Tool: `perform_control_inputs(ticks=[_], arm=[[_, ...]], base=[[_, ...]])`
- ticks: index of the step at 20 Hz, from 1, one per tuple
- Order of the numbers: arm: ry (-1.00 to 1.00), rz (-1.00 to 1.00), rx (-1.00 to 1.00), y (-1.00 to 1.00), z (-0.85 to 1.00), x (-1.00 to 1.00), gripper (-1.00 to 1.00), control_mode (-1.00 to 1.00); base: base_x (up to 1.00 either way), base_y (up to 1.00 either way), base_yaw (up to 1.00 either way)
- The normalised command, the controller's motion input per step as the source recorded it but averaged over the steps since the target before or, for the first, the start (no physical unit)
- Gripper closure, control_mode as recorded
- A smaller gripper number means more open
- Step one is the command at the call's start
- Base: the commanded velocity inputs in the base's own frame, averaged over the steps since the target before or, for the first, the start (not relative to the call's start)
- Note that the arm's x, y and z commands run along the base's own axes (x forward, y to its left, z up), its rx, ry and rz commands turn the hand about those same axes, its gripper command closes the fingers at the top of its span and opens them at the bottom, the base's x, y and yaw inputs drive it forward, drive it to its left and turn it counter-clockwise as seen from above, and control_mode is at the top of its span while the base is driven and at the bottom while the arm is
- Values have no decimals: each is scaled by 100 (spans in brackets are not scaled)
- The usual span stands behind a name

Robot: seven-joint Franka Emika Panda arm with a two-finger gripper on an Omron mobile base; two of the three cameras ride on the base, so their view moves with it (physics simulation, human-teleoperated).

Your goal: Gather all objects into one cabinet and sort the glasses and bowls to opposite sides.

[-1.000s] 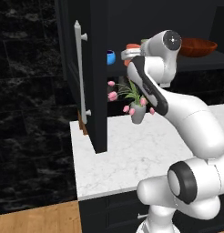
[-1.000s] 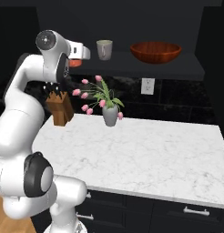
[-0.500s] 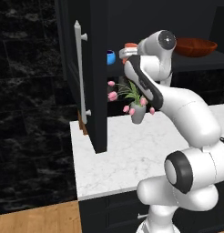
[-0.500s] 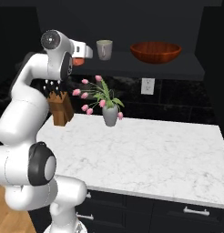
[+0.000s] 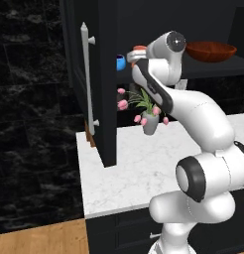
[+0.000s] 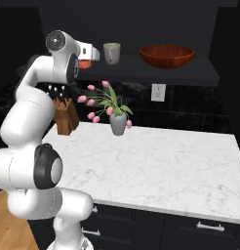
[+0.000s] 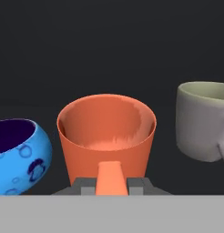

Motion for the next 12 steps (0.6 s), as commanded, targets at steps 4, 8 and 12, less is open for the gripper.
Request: perform_control_inputs(ticks=[4, 8, 12], arm=[[0, -1, 0, 6, -10, 25, 100, -100], [0, 0, 0, 0, -6, 13, 100, -100], [0, 0, 0, 0, -3, 9, 100, -100]], base=[[0, 0, 0], [0, 0, 0], [0, 0, 0]])
